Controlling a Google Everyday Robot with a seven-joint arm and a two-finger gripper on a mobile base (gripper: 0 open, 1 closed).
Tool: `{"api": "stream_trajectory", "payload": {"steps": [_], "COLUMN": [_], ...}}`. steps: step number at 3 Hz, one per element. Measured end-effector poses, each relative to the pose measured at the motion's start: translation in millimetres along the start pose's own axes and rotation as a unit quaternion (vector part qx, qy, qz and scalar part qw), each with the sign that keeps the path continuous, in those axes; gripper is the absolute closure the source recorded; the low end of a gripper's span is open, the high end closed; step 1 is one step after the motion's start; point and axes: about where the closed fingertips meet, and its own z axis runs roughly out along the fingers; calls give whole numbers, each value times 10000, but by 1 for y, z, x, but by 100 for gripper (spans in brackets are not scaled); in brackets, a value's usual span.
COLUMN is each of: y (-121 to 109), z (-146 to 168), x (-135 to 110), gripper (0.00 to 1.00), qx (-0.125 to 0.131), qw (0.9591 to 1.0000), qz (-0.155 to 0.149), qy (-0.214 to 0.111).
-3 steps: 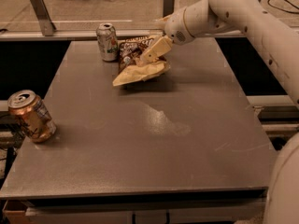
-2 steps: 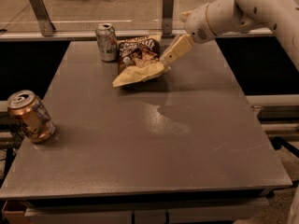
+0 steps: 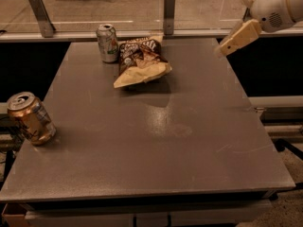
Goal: Move brown chip bag near 7up can
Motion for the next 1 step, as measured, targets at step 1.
{"api": "stream_trajectory", "payload": {"steps": [1], "y": [-2], "z": [-10], "x": [6], "gripper": [0], "qx": [57], "qw": [10000], "qz": [45], "qy": [15]}}
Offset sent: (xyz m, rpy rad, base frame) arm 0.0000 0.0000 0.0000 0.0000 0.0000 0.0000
